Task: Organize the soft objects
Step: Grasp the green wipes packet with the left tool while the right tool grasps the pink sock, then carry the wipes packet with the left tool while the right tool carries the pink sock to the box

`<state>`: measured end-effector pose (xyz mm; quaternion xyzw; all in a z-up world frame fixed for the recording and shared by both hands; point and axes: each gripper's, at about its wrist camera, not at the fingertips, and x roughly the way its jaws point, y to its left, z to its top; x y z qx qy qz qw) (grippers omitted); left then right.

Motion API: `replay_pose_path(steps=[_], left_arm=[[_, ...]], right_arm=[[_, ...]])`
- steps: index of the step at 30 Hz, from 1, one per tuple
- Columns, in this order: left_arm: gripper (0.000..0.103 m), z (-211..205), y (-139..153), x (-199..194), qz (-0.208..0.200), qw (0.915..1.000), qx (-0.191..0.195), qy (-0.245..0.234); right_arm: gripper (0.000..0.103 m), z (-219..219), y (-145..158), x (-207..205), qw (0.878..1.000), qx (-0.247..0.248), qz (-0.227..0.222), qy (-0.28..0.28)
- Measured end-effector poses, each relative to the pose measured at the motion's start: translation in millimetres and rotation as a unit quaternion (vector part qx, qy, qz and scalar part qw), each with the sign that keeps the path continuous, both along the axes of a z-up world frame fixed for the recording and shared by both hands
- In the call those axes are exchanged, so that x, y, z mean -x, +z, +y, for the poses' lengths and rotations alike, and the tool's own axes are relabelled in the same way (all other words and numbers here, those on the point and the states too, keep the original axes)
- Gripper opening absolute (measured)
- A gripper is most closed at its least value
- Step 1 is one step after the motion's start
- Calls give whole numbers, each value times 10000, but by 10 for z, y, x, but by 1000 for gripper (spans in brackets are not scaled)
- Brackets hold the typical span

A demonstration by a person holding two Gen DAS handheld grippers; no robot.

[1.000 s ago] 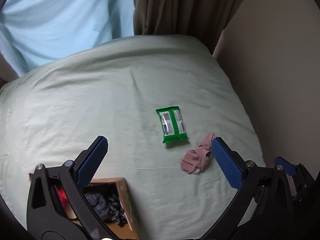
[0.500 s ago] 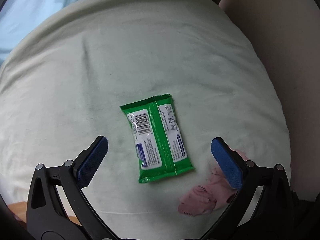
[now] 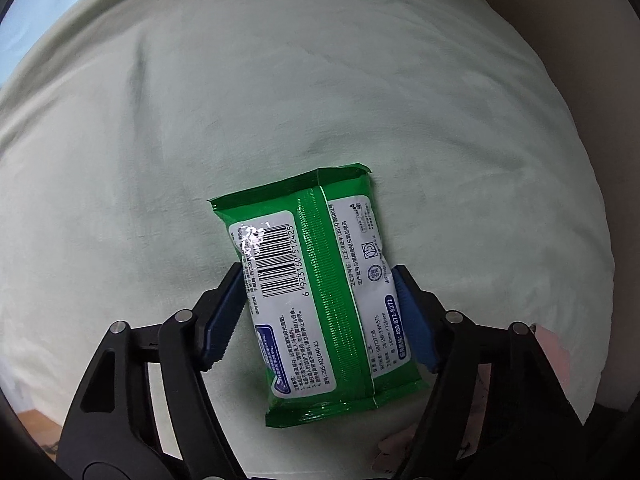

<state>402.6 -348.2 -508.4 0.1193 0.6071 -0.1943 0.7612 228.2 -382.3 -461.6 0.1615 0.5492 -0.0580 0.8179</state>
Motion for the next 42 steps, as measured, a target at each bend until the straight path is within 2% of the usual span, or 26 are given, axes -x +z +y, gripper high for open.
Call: replay_pose_path(steps=[1, 5, 9, 15, 22, 24, 33, 42], left_arm=[[60, 3, 12, 15, -25, 10000, -7, -25], [48, -19, 33, 76, -143, 9998, -14, -98], [44, -35, 59, 149, -250, 9994, -64, -218], [42, -86, 163, 254, -270, 9993, -48, -246], [42, 36, 534, 402, -433, 9988, 72, -230], [42, 73, 749, 401, -495, 9985, 96, -232], [42, 295, 1589, 726, -934, 9949, 334, -183], [42, 899, 2715, 1306, -1482, 9867, 666, -20]], right_arm=[[62, 26, 6, -5, 10000, 75, -7, 61], [40, 92, 43, -14, 9998, 129, -34, 179], [31, 115, 84, -15, 9998, 149, 15, 154], [25, 80, 198, -6, 10000, 66, -28, 65], [25, 146, 530, 95, 9995, 196, -252, 88], [25, 48, 663, 145, 9991, 219, -340, 89], [25, 125, 1443, 481, 9963, 389, -769, 19], [25, 362, 2512, 932, 9881, 747, -1339, 116]])
